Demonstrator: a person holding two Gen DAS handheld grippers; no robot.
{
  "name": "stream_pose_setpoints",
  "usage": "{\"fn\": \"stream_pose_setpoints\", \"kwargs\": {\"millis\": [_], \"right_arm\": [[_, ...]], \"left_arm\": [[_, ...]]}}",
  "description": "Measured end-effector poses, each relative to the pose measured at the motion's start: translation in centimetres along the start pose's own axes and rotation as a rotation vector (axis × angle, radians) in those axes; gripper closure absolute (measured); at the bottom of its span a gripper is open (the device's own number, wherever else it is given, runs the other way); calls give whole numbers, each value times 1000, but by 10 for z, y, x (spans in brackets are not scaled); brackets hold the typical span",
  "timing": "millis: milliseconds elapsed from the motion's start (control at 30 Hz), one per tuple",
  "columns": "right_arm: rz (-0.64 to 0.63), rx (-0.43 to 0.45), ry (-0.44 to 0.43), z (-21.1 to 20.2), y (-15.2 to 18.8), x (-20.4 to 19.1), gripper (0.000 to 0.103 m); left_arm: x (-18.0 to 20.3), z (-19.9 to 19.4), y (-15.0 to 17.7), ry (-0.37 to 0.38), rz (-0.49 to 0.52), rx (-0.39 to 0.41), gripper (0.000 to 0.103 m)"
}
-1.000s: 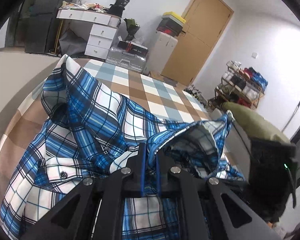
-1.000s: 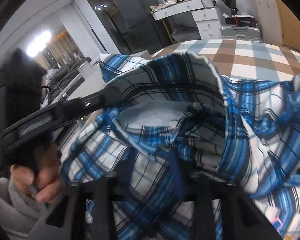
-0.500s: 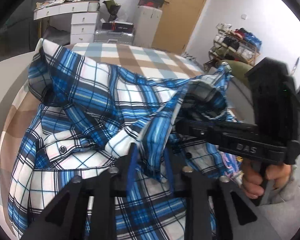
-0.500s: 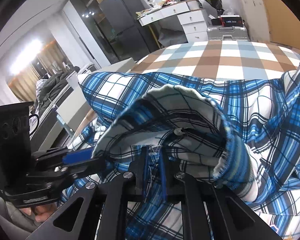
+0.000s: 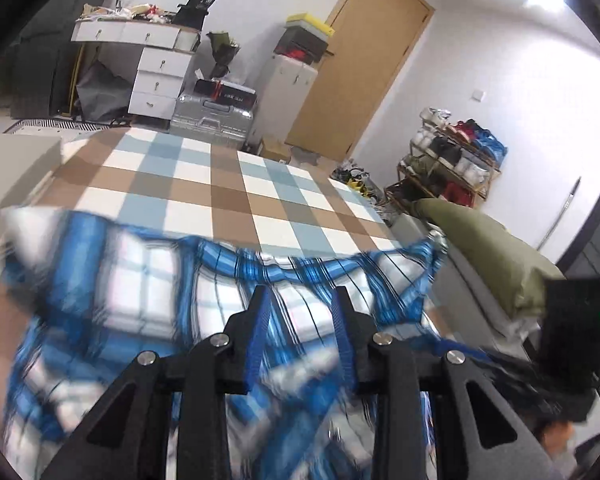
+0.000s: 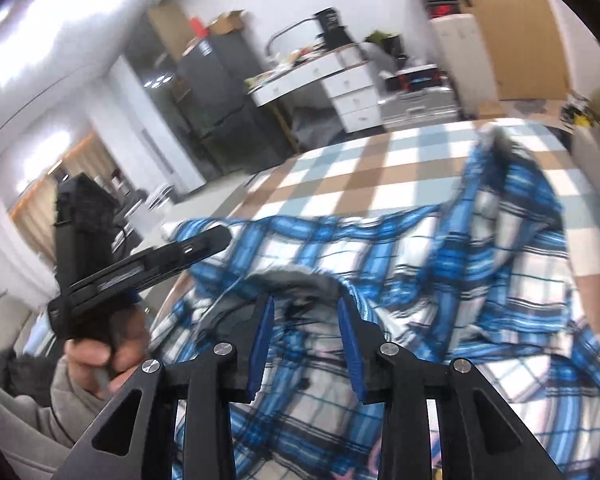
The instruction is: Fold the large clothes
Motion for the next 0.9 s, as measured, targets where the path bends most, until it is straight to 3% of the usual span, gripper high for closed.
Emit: {"fn": "stream_pose_setpoints", "kwargs": {"millis": [167,233,333,400,500,633,767,800,867,900], "right_arm": [[53,37,44,-11,-8,18,68],[78,74,33,-21,-12,25,47],[116,143,21,-37,-22,38,31],[151,165,75,-37,-30,49,24],[240,139,206,-19,-46,68,24],[398,106,144,2,-64,84,24],[461,112,183,24,-83,91,24],[463,120,198,27,-86,92,29],[452,138,224,24,-86,94,59],[443,140,217,20,-85,94,85]], "left_arm": [[25,29,27,75,136,-189,78],[40,27,44,75,233,-246,78],[48,24,70,37,325,-330,78],[47,19,79,48,322,-341,78],[48,14,80,57,318,-343,78],[50,11,81,56,316,-345,78],[48,17,79,53,313,-347,78],[48,16,80,54,309,-345,78],[48,14,81,55,304,-343,78],[48,13,81,56,301,-342,78]]}}
Point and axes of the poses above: each gripper's, at about its wrist camera, not at the fingertips, and z roughly the way its jaws point, x to its right, y to its underside, the point moved 2 cm from there along z, roughly the way its jaws point, and after that the axes turned 14 degrees about z, right-handed, at the moved point
